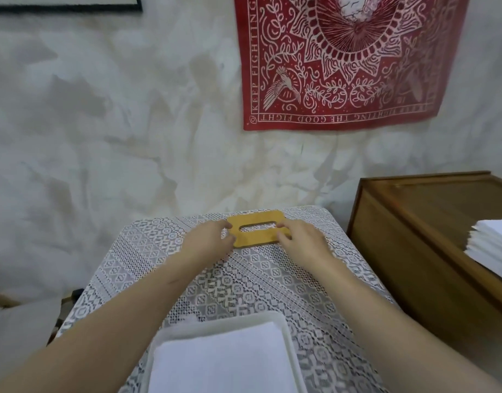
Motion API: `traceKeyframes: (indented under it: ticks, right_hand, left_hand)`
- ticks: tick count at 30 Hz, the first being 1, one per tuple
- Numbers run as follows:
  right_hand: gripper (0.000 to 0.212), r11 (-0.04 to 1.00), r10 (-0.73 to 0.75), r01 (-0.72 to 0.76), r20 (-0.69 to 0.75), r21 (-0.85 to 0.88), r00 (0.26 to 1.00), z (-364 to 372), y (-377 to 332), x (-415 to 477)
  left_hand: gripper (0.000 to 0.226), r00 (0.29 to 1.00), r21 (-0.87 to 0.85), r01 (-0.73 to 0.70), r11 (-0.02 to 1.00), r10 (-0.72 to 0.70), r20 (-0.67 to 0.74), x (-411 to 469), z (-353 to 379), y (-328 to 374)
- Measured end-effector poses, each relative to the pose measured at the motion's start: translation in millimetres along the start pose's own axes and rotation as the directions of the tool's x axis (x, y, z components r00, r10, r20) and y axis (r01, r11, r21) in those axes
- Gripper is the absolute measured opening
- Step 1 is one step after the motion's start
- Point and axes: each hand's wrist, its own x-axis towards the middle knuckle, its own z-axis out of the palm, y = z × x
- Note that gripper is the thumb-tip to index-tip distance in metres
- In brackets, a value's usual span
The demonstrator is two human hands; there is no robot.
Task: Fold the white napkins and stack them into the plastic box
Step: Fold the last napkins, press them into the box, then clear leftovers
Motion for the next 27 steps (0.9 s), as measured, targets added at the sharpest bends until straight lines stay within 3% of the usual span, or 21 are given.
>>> traceKeyframes:
  ticks: [7,15,22,27]
  right_hand:
    - [0.053,0.998,-0.026,0.033,0.143,-0.045,0.989,19,14,30]
    - [0.059,0.999,-0.041,0.039,0.144,0.021,0.989,24,20,35]
    - [0.056,0.982,-0.006,0.011,-0.024,0.19,1.0,15,5,18]
    - [0.054,0.956,-0.042,0.059,-0.068,0.287,0.997,-4,-25,-21]
  left_hand:
    - [0.039,0.996,0.042,-0.076,0.996,0.074,0.043,19,24,2]
    - [0.055,0.993,0.016,-0.117,0.993,0.117,0.027,16,34,1]
    - [0.058,1.0,-0.366,0.0,0.931,-0.002,-0.006,-2,10,-9]
    - [0.055,0.998,-0.571,0.009,0.821,-0.045,-0.048,-53,-24,-14]
